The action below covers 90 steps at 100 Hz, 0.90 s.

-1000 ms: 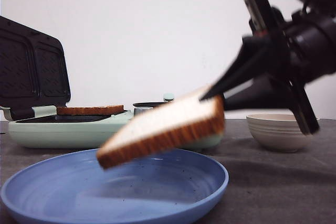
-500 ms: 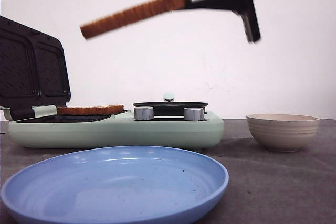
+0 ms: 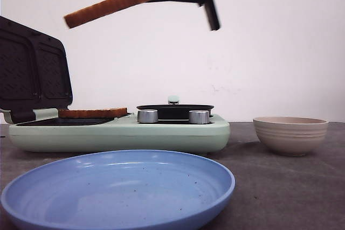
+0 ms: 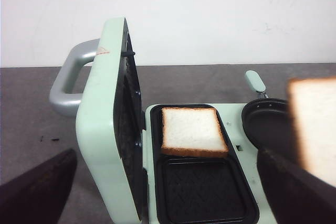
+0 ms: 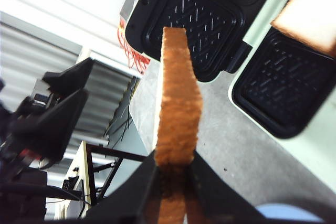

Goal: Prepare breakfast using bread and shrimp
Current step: 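Carry the bread slice with the right gripper over the sandwich press, then lay the bread into the nearer press plate and open the right gripper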

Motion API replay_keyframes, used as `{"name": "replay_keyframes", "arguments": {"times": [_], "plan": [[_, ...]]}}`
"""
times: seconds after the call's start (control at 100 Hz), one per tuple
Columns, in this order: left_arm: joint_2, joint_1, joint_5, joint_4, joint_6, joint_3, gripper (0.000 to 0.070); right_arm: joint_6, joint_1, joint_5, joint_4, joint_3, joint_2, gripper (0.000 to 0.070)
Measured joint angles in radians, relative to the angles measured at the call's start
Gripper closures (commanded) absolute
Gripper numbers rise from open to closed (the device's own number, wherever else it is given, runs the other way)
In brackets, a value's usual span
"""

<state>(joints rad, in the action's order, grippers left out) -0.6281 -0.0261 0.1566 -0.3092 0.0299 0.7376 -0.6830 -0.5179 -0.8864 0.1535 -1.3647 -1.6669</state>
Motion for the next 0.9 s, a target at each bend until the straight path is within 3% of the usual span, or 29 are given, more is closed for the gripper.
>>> {"name": "replay_keyframes", "arguments": {"times": [0.36, 0.9], "plan": [[0.000, 0.000, 0.000, 0.000, 0.011, 0.000, 0.0027, 0.002, -0.089, 0.072, 0.020, -0.157, -0.244, 0.0699], [0.000, -0.001, 0.000, 0.000, 0.013, 0.000, 0.0027, -0.010, -0.124, 0.236, 0.018, -0.251, -0.379, 0.0699]]}}
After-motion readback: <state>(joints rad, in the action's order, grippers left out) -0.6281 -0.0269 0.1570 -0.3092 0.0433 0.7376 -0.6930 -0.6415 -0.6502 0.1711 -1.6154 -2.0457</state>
